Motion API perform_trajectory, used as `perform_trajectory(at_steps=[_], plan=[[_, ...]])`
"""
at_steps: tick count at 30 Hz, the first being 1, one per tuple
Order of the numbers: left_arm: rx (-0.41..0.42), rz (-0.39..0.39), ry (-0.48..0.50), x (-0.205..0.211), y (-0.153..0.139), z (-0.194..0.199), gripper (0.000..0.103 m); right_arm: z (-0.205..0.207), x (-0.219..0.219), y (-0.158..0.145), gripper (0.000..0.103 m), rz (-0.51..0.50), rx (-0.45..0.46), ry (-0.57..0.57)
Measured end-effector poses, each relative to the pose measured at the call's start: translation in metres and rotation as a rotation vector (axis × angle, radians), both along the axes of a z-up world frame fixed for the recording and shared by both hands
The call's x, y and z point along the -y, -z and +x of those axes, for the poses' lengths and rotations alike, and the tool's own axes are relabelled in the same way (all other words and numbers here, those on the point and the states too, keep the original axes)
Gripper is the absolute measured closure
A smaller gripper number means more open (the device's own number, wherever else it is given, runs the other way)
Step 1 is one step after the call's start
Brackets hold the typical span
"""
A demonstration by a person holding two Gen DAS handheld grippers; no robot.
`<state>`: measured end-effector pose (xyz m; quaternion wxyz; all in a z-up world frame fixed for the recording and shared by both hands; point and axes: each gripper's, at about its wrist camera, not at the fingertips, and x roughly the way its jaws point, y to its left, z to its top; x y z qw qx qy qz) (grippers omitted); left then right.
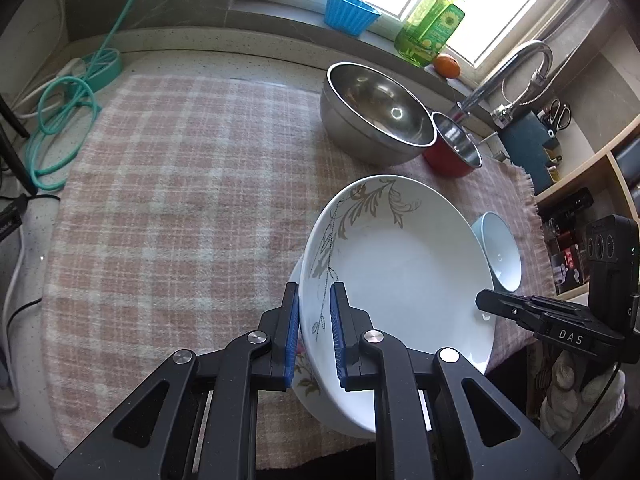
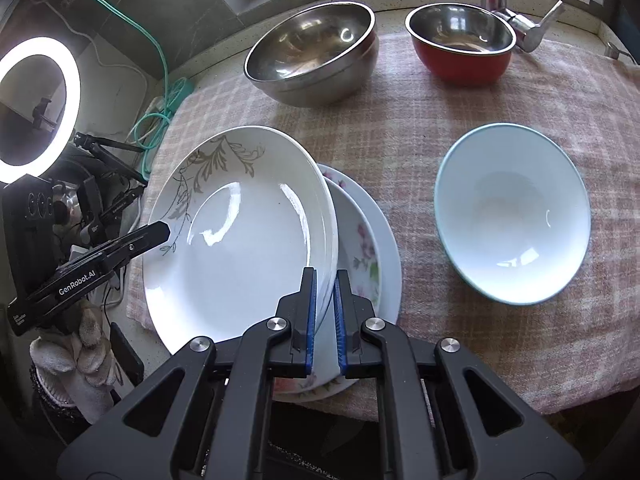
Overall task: Organize plates and bowls
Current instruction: 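Lift the leaf-pattern plate and carry it over the plate stack, then lower the leaf-pattern plate onto the stack and open the right gripper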
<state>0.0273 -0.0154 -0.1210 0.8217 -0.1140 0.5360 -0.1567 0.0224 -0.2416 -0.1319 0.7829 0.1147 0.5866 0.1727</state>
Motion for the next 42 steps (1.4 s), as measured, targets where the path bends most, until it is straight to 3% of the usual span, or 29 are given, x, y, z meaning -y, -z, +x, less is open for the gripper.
perform_trajectory(at_steps=[27, 42], plan=[[-0.046, 0.056, 0.050, 0.020, 0.018, -0.009, 0.090, -0.012, 0.003, 0.011, 0.094, -0.078, -0.010, -0.012], [-0.056, 0.068, 0.054, 0.020, 0.018, -0.007, 0.090, -0.015, -0.005, 0.009, 0.086, -0.107, -0.003, -0.047]])
